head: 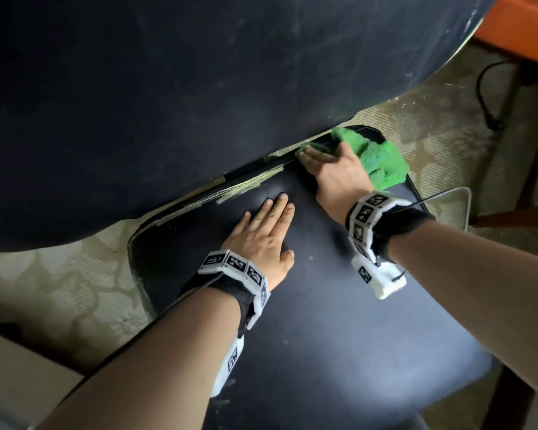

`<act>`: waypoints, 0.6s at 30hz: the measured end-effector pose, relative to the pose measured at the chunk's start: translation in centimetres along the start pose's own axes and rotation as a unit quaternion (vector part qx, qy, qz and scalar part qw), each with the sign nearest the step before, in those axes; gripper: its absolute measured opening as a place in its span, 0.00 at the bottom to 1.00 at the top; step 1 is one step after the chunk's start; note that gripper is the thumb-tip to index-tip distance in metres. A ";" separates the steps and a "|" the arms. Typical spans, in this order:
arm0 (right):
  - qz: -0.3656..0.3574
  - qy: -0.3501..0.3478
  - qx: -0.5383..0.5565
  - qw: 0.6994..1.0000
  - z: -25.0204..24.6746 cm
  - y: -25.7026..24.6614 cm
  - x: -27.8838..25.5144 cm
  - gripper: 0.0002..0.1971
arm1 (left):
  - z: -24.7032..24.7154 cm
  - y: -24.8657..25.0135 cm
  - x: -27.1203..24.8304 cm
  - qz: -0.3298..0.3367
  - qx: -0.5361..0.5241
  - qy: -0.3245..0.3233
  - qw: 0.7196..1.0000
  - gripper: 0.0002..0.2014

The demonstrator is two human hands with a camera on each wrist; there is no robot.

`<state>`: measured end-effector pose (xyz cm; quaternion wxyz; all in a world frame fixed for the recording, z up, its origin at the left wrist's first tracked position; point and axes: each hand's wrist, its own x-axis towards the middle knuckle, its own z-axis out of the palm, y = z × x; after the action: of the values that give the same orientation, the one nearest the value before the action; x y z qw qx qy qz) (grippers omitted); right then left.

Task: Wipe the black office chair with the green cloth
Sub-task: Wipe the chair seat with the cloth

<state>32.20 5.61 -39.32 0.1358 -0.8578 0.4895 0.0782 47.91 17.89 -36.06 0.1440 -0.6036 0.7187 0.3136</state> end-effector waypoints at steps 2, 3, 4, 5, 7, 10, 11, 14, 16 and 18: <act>0.056 -0.008 0.036 0.998 0.5 -1.3 0.3 0.32 | 0.0 0.1 0.1 -0.001 -0.003 0.003 1.000 0.39; 0.064 -0.022 0.053 0.996 1.1 -2.6 0.3 0.30 | 0.1 0.2 0.1 -0.003 -0.001 0.005 1.000 0.38; 0.052 -0.030 0.058 0.996 1.5 -3.8 0.1 0.29 | 0.2 0.2 0.1 -0.006 0.003 0.006 1.000 0.38; 0.024 -0.021 0.048 0.998 1.7 -4.5 -0.2 0.27 | 0.2 0.3 0.1 -0.009 0.006 0.005 1.000 0.38; -0.040 0.006 0.013 0.999 0.6 -3.9 -0.4 0.26 | 0.1 0.2 0.0 -0.016 0.004 0.005 1.000 0.39; 0.002 -0.004 -0.027 1.000 -0.7 -0.5 0.3 0.29 | 0.2 0.3 0.1 -0.018 -0.006 0.003 1.000 0.39; 0.036 0.002 -0.029 0.999 -1.0 0.0 0.3 0.29 | 0.3 0.4 0.2 -0.018 -0.007 0.002 1.000 0.39; 0.029 -0.020 -0.030 0.999 -0.1 -3.1 0.3 0.23 | 0.6 0.5 0.3 -0.026 0.003 0.004 1.000 0.40; 0.001 -0.024 -0.004 1.000 0.8 -4.3 0.2 0.24 | 0.5 0.4 0.2 -0.029 0.011 0.000 1.000 0.40; -0.019 -0.016 -0.009 1.000 -0.7 -2.6 0.4 0.27 | 0.3 0.4 0.1 -0.030 0.010 -0.004 0.999 0.41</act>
<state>34.59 6.36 -38.38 0.1376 -0.8668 0.4699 0.0940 47.48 18.00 -36.23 0.1623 -0.6225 0.7024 0.3045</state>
